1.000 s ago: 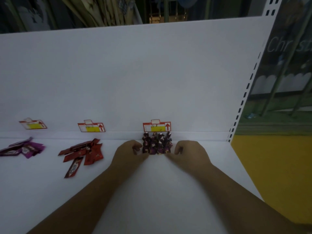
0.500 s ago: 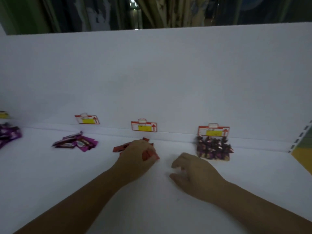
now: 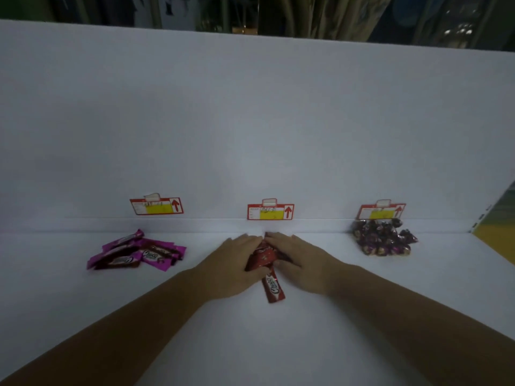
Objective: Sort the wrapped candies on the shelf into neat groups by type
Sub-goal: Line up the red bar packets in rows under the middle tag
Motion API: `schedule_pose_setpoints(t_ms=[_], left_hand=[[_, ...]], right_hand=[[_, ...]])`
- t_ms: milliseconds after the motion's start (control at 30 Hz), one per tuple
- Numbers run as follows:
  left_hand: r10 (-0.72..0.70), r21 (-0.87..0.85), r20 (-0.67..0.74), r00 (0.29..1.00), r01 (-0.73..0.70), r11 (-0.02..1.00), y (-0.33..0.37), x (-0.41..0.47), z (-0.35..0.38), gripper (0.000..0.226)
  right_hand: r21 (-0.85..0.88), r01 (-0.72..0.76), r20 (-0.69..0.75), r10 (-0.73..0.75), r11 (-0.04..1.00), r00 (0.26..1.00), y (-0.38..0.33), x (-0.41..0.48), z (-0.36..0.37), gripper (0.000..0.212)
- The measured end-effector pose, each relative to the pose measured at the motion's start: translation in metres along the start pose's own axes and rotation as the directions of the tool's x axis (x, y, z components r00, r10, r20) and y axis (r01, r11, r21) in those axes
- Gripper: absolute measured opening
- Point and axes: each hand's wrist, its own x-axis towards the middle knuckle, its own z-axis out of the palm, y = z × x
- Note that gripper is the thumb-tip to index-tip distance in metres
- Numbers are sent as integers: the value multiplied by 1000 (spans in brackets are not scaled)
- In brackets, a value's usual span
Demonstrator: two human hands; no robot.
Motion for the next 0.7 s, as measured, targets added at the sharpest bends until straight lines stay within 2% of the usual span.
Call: schedule_pose_setpoints(t_ms=[100, 267, 367, 433, 500, 600, 700], left_hand=[[27, 75, 39, 999, -30, 997, 7, -9, 4, 53], [30, 211, 94, 995, -49, 976, 33, -35, 22, 58], [54, 212, 91, 994, -72, 975, 46, -48, 27, 58], [87, 112, 19, 996, -88, 990, 50, -46, 20, 48], [35, -25, -40, 999, -36, 999, 51, -40, 10, 37], [-33, -33, 54, 998, 35, 999, 48, -29, -2, 32], [-70, -113, 150, 986, 88, 990, 44, -20, -9, 30]], right_hand=[[-4, 45, -9, -45, 999, 999, -2, -14, -7, 43], [-143, 62, 60, -54, 988, 997, 6, -57, -8, 59], [-188, 127, 63, -117, 974, 991, 3, -77, -18, 60], [-110, 149, 68, -142, 983, 987, 2, -83, -25, 54], [30, 104, 31, -105, 994, 994, 5, -82, -30, 48], [156, -18, -47, 25, 988, 999, 16, -73, -35, 34], [190, -39, -19, 43, 981, 999, 23, -59, -38, 31]])
